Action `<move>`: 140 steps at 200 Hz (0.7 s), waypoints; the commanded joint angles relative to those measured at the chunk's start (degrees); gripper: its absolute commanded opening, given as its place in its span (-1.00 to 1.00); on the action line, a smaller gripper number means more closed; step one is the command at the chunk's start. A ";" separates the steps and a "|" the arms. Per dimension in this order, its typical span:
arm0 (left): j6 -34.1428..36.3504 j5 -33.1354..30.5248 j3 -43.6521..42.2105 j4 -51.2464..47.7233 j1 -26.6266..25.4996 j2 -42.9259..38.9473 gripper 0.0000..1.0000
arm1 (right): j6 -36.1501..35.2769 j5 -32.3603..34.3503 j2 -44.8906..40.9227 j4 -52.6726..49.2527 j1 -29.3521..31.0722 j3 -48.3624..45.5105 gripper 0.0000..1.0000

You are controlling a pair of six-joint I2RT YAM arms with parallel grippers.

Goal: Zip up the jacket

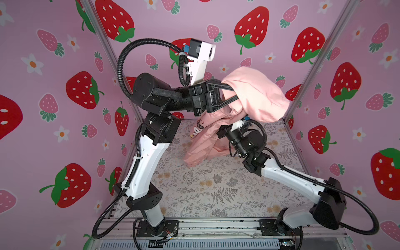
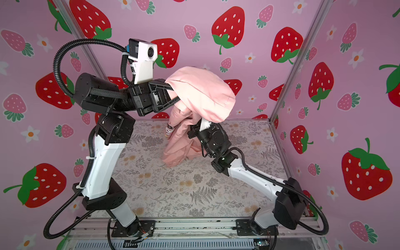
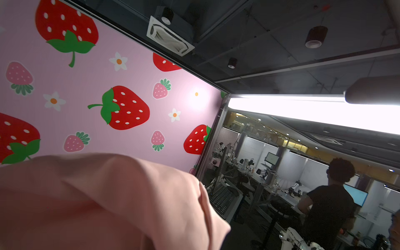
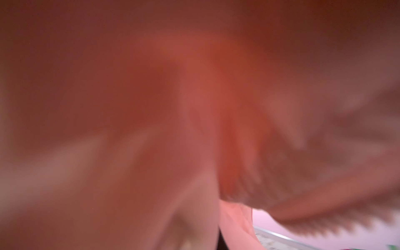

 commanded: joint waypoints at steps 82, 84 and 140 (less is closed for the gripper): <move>11.39 -8.44 -20.53 -3.49 12.79 -7.62 -1.00 | 1.89 11.79 -17.57 -32.45 6.65 4.05 -0.96; 10.71 -8.92 -21.61 -2.90 13.88 -7.52 -1.00 | 2.47 11.90 -17.13 -33.62 6.62 4.17 -0.95; -0.67 -11.07 -39.00 10.09 28.82 8.36 -1.00 | 14.45 8.44 -3.36 -41.19 5.74 -3.55 -0.83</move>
